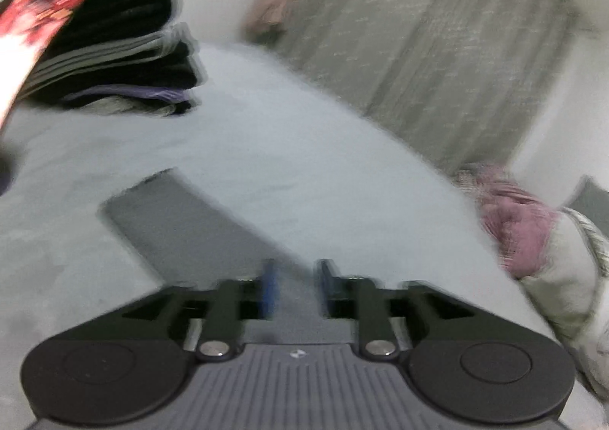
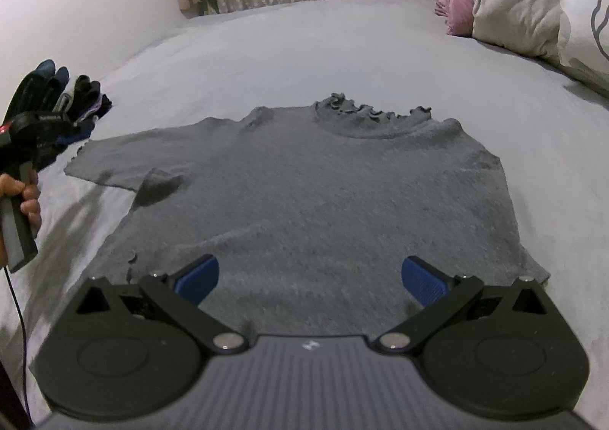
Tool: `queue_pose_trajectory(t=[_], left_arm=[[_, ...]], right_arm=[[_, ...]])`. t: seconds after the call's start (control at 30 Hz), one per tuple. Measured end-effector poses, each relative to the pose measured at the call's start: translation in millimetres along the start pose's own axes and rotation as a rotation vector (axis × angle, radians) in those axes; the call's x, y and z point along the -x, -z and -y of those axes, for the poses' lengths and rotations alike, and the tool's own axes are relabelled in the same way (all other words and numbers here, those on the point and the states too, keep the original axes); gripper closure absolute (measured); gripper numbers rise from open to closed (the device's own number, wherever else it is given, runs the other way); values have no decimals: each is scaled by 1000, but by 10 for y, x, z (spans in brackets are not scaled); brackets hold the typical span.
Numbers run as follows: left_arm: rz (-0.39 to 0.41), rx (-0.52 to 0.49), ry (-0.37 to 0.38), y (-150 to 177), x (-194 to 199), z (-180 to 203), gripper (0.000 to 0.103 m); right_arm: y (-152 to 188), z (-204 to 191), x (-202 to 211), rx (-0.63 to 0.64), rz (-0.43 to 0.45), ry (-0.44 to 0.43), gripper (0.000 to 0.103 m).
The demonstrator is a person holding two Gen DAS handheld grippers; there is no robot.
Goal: Fold clothes
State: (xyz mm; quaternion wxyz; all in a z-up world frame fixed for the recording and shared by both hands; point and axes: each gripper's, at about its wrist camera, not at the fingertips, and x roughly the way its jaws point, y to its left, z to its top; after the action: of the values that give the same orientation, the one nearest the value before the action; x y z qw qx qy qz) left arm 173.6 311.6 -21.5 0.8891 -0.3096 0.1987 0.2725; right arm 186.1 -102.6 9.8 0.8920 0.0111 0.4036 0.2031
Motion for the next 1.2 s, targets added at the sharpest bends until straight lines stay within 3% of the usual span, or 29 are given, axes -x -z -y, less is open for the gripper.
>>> queue_pose_trajectory(t=[0.23, 0.3, 0.43, 0.53, 0.57, 0.6, 0.63, 0.67, 0.73, 0.77, 0.9, 1.2], left_arm=[[-57, 73, -154, -103, -235, -311, 34], [-58, 57, -151, -122, -283, -311, 28], [-59, 11, -143, -173, -398, -260, 28], [-49, 35, -114, -207, -491, -365, 29], [-45, 49, -107, -221, -521, -395, 31], [-37, 66, -100, -226, -537, -418, 42], [-27, 87, -89, -222, -549, -444, 59], [-26, 98, -81, -215, -564, -464, 64], [-15, 107, -75, -199, -577, -505, 89], [-12, 111, -72, -199, -571, -525, 93], [16, 148, -30, -236, -498, -560, 99], [101, -79, 132, -178, -37, 57, 99]], right_arm=[[46, 46, -48, -10, -24, 10, 0], [44, 51, -83, -22, -33, 6, 0], [41, 43, -136, -32, -45, -6, 0], [45, 1, -188, -24, -55, -8, 0], [45, -1, -193, -24, -55, -8, 0], [47, -11, -208, -21, -59, -9, 0], [48, -13, -216, -20, -61, -10, 0], [56, -19, -235, -18, -65, -8, 0], [56, -18, -249, -17, -69, -7, 0], [58, -20, -261, -18, -73, -5, 0], [56, -36, -276, -19, -72, -4, 0], [32, -23, -216, -28, -52, -13, 0]])
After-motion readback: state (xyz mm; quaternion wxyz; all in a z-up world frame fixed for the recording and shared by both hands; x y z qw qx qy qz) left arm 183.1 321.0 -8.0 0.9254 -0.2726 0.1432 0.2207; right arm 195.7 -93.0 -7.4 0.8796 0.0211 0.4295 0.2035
